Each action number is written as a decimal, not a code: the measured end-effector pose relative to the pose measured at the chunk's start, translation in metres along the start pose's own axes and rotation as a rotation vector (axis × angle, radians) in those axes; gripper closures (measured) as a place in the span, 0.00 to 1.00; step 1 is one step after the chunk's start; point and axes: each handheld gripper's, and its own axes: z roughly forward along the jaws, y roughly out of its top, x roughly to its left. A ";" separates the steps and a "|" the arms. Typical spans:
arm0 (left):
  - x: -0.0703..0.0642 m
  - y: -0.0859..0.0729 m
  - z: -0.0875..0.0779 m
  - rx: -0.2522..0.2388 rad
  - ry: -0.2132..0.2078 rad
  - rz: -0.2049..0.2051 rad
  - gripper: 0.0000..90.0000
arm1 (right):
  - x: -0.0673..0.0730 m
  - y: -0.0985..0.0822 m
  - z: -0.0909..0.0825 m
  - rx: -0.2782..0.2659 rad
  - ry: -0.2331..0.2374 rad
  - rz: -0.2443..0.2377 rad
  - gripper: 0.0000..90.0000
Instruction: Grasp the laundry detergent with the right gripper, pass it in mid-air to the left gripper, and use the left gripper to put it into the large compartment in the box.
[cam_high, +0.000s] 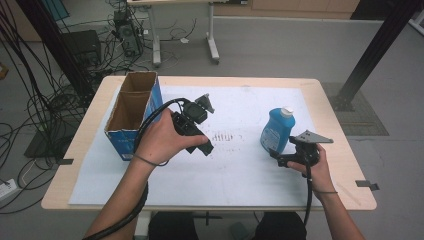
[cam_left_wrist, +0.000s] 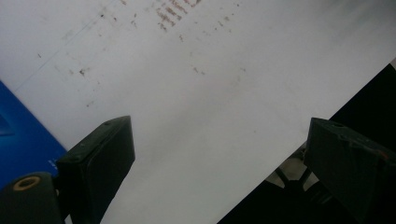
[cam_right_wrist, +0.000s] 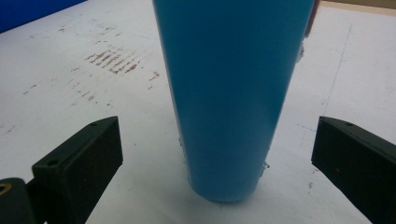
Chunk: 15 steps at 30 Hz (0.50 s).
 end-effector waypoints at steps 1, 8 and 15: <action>0.000 0.000 0.000 0.000 0.000 0.000 0.10 | 0.000 0.000 0.001 -0.004 0.001 0.000 0.02; 0.001 0.001 0.001 0.002 -0.006 -0.001 0.10 | -0.001 0.002 0.005 -0.028 -0.006 0.009 0.02; 0.003 0.001 0.002 0.003 -0.004 -0.006 0.10 | -0.002 0.005 0.009 -0.070 -0.002 0.024 0.02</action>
